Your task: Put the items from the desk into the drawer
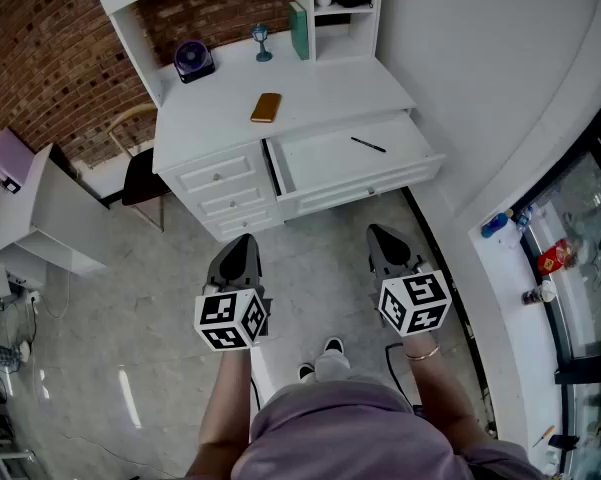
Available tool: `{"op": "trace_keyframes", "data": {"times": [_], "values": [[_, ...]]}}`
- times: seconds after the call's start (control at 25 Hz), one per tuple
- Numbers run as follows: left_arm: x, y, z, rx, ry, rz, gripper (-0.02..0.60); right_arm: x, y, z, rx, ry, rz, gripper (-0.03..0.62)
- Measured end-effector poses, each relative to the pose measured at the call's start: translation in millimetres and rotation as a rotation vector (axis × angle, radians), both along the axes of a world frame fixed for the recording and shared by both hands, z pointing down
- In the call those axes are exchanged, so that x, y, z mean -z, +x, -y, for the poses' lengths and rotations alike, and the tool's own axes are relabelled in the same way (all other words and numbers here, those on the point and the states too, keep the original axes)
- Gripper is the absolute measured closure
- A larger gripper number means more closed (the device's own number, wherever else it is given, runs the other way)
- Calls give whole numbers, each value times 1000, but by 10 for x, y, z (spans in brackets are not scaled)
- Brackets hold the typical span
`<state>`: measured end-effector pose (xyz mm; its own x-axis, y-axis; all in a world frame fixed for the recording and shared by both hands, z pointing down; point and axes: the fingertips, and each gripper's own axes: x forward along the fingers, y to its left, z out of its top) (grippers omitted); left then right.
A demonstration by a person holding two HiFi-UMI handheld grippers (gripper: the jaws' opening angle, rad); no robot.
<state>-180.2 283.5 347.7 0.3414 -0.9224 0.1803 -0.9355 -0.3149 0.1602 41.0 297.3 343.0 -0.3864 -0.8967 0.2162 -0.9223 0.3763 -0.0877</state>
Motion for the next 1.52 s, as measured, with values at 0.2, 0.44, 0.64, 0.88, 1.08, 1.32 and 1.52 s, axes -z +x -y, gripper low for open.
{"op": "trace_keyframes", "data": {"times": [0.2,0.44,0.64,0.88,1.08,1.32,1.52], "values": [[8,51,58,-5,-2,9,583,7,53,40,-5,3,12,591],[-25,211,113,-25,6,17,583,-101,38,46,34,-12,20,591],[-41,273,190,-23,7,25,581,-66,19,120,59,20,1,591],[-104,359,290,-13,-14,35,488,-108,106,257,72,8,13,589],[-112,364,413,-10,-19,29,396,-153,126,316,81,-6,24,589],[-96,386,597,-1,-28,7,317,-173,220,385,77,-13,39,589],[-92,428,868,-11,-19,20,233,-190,271,548,66,-24,49,589]]}}
